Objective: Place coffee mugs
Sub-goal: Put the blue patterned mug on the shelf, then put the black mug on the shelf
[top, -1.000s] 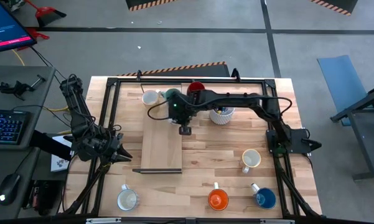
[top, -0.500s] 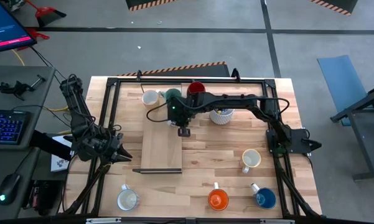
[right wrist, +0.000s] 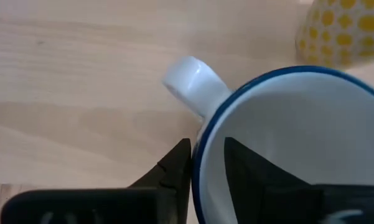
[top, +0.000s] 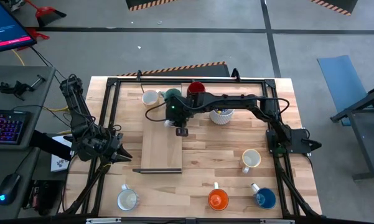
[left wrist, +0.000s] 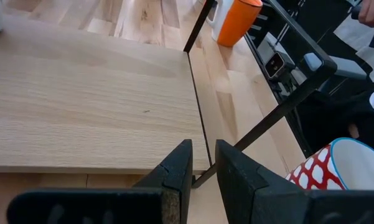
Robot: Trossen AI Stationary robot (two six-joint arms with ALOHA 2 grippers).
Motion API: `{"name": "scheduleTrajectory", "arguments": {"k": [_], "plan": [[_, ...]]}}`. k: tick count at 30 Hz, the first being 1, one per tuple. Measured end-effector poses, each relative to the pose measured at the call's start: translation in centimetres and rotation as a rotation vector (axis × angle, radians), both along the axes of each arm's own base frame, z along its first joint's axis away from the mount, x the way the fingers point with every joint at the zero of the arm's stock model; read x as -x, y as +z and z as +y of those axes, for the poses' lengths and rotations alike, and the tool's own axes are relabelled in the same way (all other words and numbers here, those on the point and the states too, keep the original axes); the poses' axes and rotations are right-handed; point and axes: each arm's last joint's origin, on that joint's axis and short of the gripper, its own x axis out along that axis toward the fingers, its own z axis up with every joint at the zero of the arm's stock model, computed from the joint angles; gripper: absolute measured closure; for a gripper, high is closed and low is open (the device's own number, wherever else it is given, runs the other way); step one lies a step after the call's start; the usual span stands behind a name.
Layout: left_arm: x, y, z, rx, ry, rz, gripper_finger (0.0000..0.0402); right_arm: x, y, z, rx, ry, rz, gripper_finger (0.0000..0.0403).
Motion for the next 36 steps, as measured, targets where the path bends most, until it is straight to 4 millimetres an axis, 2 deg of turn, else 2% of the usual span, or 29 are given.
{"name": "scheduleTrajectory", "arguments": {"k": [10,15,22,27,29,32,36], "plan": [[0.0,0.0,0.0,0.0,0.0,0.0,0.0342,0.0,0.6,0.2,-0.003,0.017,-0.011,0.0318],[0.0,0.0,0.0,0.002,0.001,0.001,0.0342,-0.3,2.5,0.2,0.011,0.032,-0.056,0.0318],[0.0,0.0,0.0,0.006,0.002,0.002,0.0342,0.1,6.2,0.9,0.029,0.064,-0.079,0.0317],[0.0,0.0,0.0,0.007,0.003,0.003,0.0342,1.7,10.4,1.5,0.093,0.049,-0.053,0.0317],[0.0,0.0,0.0,0.008,0.004,0.003,0.0342,2.6,11.3,1.5,0.131,0.023,-0.035,0.0317],[0.0,0.0,0.0,0.008,0.003,0.003,0.0342,4.3,11.8,1.4,0.143,0.003,0.011,0.0318],[0.0,0.0,0.0,0.007,0.003,0.004,0.0342,5.9,10.8,1.0,0.102,-0.053,0.156,0.0318]]}}
